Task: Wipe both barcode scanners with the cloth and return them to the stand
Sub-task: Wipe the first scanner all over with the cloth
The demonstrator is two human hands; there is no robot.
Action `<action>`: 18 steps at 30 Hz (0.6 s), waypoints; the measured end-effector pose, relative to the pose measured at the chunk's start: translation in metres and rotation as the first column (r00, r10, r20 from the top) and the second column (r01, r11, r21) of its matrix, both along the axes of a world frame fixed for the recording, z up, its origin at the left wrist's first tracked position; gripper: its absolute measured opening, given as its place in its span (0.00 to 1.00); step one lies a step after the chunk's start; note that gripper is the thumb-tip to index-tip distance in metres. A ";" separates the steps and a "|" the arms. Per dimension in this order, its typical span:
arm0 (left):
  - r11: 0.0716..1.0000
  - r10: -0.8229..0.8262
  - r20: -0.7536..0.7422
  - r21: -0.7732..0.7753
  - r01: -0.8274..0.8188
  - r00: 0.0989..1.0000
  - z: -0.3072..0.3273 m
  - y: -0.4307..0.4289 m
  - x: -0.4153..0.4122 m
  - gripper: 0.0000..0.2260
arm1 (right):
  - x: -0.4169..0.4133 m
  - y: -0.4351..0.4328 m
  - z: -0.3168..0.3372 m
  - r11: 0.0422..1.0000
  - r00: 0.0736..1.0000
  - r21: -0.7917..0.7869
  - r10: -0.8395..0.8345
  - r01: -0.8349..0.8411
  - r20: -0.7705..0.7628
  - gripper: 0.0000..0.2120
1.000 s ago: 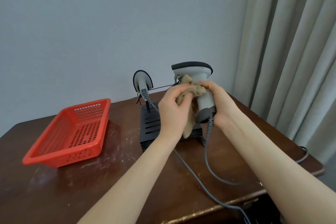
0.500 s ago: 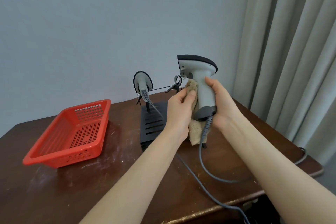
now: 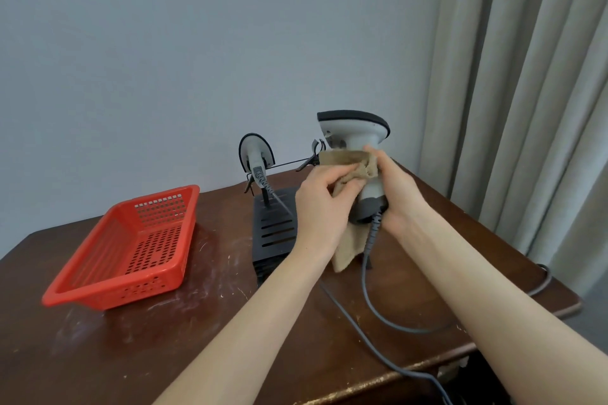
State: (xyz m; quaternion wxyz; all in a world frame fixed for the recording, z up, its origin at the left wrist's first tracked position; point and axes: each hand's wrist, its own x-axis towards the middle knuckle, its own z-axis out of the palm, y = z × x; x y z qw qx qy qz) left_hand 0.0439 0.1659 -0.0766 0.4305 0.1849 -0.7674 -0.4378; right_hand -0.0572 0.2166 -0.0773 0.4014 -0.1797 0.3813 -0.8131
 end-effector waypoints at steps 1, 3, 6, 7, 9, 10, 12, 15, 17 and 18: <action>0.998 0.040 -0.002 -0.040 -0.040 0.999 0.006 -0.001 -0.004 0.10 | 0.003 -0.002 -0.002 1.000 1.000 -0.030 0.008 -0.007 0.024 0.14; 0.994 0.061 0.012 -0.097 -0.059 0.998 0.013 -0.002 -0.010 0.12 | 0.009 -0.006 -0.006 0.994 0.995 -0.102 0.040 -0.031 0.090 0.17; 0.976 -0.021 0.076 -0.214 0.037 0.997 0.005 0.007 -0.008 0.12 | 0.003 -0.005 -0.006 0.978 0.978 -0.197 0.101 -0.064 0.185 0.24; 0.960 -0.044 0.076 -0.272 0.063 0.996 0.000 0.012 -0.005 0.11 | -0.002 -0.003 -0.006 0.978 0.978 -0.195 0.105 -0.069 0.181 0.27; 0.950 -0.108 0.051 -0.289 0.118 0.993 -0.008 0.018 0.002 0.09 | -0.008 -0.001 -0.007 0.989 0.983 -0.105 0.119 -0.104 0.143 0.33; 0.959 -0.132 0.046 -0.246 0.139 0.990 -0.009 0.019 0.004 0.08 | -0.007 -0.001 -0.007 0.991 0.983 -0.054 0.128 -0.122 0.128 0.34; 0.978 -0.143 0.037 -0.151 0.147 0.989 -0.007 0.016 0.005 0.08 | -0.005 -0.002 -0.010 0.995 0.990 -0.012 0.101 -0.100 0.098 0.31; 0.990 -0.042 -0.019 -0.138 0.039 0.999 0.004 0.002 -0.004 0.08 | 0.003 -0.006 -0.012 0.998 0.993 -0.058 0.045 -0.039 0.105 0.24; 0.988 0.064 -0.013 -0.138 -0.066 0.998 0.015 -0.008 -0.012 0.08 | 0.009 -0.009 -0.012 0.998 0.992 -0.052 0.042 -0.036 0.118 0.28; 0.986 0.085 0.003 -0.144 -0.084 0.996 0.018 -0.010 -0.015 0.09 | 0.011 -0.011 -0.011 0.998 0.992 -0.045 0.040 -0.035 0.122 0.28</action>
